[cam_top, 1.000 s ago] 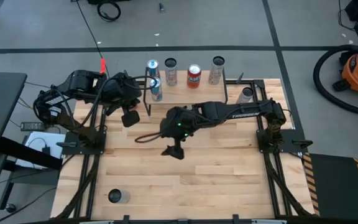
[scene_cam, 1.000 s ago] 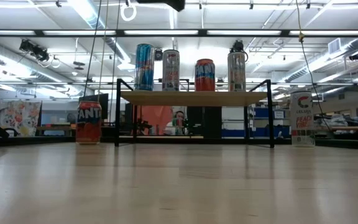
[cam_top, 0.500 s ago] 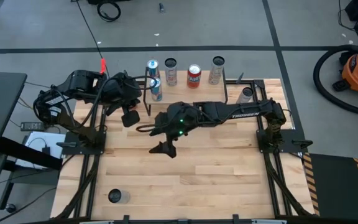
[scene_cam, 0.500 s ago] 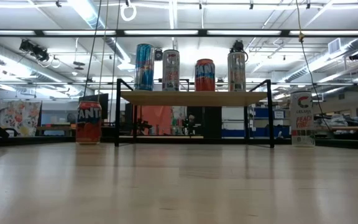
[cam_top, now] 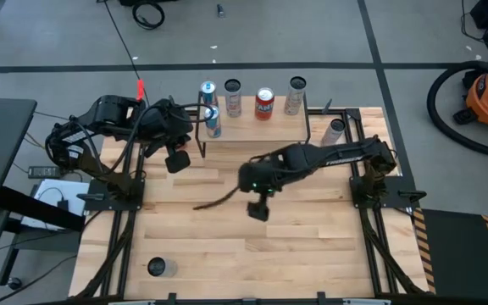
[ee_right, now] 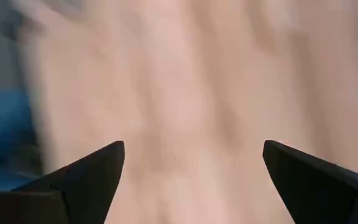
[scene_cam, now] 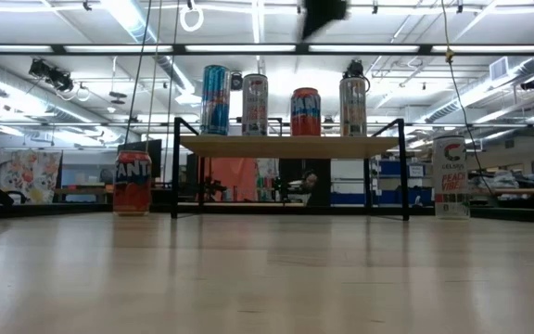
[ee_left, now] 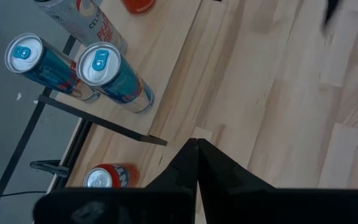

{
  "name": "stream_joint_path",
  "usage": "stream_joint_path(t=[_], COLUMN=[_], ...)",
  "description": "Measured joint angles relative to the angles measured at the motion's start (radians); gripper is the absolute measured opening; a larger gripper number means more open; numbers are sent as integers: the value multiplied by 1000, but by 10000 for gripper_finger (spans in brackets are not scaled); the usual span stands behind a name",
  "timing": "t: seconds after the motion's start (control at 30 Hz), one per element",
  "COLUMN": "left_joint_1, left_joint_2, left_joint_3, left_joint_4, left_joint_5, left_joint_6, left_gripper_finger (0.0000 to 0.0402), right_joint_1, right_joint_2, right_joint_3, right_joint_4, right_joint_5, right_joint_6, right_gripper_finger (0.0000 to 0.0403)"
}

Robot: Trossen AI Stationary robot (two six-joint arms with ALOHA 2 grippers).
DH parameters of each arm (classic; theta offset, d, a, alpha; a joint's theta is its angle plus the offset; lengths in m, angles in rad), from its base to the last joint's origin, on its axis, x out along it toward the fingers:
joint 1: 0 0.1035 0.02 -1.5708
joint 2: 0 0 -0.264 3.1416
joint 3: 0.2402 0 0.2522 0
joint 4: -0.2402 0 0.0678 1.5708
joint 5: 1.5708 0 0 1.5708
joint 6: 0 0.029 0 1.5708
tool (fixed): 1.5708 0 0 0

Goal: Place canned beverage on shelf
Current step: Put the white pink soda can on the shelf aligned with the other white pink soda can

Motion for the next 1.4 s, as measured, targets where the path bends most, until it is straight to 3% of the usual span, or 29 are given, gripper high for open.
stream_joint_path(t=[0.23, 0.53, 0.97, 1.2, 1.4], left_joint_1=[0, 0, 0, 0, 0], left_joint_2=[0, 0, 0, 0, 0], left_joint_3=[0, 0, 0, 0, 0], left_joint_4=[1, -1, 0, 0, -1], left_joint_5=[0, 0, 0, 0, 0], left_joint_6=[3, 4, 7, 6, 6], left_gripper_finger=[9, 9, 9, 9, 9], right_joint_1=[40, 12, -148, -229, -293], right_joint_2=[-29, -170, -510, -582, -594], right_joint_3=[0, -70, -440, -540, -615], right_joint_4=[-311, -307, -306, -271, -243], right_joint_5=[246, 348, 482, 658, 689], right_joint_6=[180, 295, 432, 499, 537], right_gripper_finger=[394, 394, 394, 394, 394])
